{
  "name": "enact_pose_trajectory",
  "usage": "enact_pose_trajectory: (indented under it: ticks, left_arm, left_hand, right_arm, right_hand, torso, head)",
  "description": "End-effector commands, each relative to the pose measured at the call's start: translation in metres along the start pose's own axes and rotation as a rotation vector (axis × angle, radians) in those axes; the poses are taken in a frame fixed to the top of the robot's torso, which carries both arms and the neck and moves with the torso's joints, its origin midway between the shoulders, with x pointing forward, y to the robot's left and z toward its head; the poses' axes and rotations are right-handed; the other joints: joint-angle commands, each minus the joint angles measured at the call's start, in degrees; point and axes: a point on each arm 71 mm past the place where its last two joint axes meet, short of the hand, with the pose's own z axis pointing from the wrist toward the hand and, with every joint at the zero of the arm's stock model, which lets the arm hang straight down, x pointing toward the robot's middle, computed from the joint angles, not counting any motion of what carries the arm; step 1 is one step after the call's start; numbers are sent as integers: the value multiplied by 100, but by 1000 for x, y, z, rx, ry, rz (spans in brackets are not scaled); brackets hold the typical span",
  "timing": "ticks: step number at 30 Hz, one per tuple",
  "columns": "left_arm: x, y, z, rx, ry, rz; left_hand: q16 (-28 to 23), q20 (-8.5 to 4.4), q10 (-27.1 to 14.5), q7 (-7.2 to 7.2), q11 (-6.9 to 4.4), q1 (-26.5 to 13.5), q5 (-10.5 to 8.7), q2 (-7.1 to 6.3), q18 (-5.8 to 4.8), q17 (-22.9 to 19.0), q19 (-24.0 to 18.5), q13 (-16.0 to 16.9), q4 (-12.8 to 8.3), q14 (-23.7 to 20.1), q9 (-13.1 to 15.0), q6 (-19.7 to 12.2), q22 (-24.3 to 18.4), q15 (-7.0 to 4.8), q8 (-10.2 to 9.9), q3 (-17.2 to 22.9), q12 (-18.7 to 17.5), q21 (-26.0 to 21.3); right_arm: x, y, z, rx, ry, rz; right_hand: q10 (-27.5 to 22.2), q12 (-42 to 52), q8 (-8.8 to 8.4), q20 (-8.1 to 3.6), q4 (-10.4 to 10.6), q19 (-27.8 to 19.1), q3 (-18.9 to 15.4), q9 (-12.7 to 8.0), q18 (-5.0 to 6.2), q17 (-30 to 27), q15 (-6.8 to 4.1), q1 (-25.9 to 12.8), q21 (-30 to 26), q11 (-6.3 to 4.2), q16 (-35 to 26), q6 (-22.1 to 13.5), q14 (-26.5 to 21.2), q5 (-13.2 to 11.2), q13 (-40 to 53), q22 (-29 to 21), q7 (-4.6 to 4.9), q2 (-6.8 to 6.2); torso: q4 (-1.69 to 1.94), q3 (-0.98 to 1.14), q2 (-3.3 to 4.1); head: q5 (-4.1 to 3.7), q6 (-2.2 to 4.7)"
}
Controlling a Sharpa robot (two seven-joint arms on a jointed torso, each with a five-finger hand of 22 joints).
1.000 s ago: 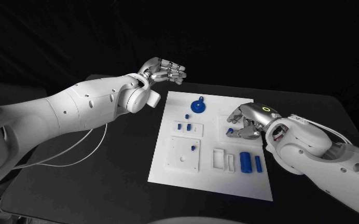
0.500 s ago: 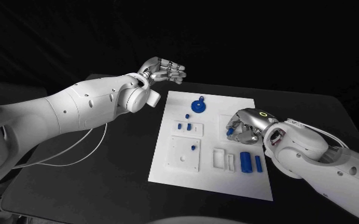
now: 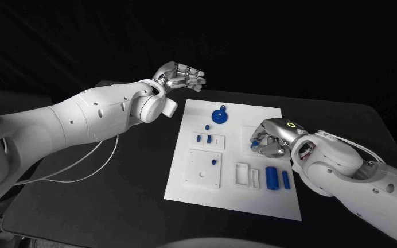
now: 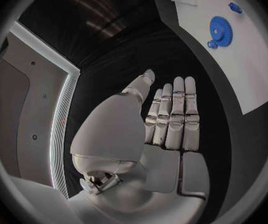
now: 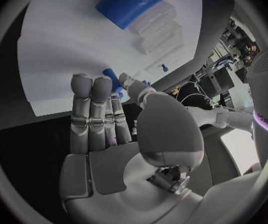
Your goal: Assemble the parts on the task board
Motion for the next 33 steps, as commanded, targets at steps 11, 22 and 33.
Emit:
enact_pose_trajectory:
  ticks: [11,22,33]
  left_arm:
    - [-1,-1,0,7,1,-5]
    - [-5,1,0,4,-8,-2]
    - [-3,1,2,5,-6,-2]
  left_hand:
    - [-19,40,-37,-9,-4,19,12,45,15,3,-9,4,9,-23,6,-39,-6,-1,-6,-15,8,32]
    - [-19,40,-37,-9,-4,19,12,45,15,3,-9,4,9,-23,6,-39,-6,-1,-6,-15,8,32]
    - [-19,40,-37,-9,-4,19,12,45,15,3,-9,4,9,-23,6,-39,-6,-1,-6,-15,8,32]
  right_arm:
    - [-10,8,-3,-7,-129,-4]
    - [-30,35,-12,-87,-192,69]
    - [-27,73,-9,-196,-177,116]
  right_hand:
    - [515,15,9,-155,-324,267,842,66,-168,57,-119,4,221,-114,-21,314,23,-32,37,172,-73,80]
    - [530,14,8,-166,-328,272,838,67,-179,91,-125,16,248,-120,-50,326,42,-32,36,211,-77,86]
    - [519,14,9,-170,-331,263,801,65,-181,117,-130,23,231,-116,-78,317,43,-32,35,227,-74,103]
  torso:
    - [-1,-1,-2]
    - [4,-8,-4]
    - [-4,-14,-8]
  head:
    - [22,-25]
    - [100,-36]
    - [167,-45]
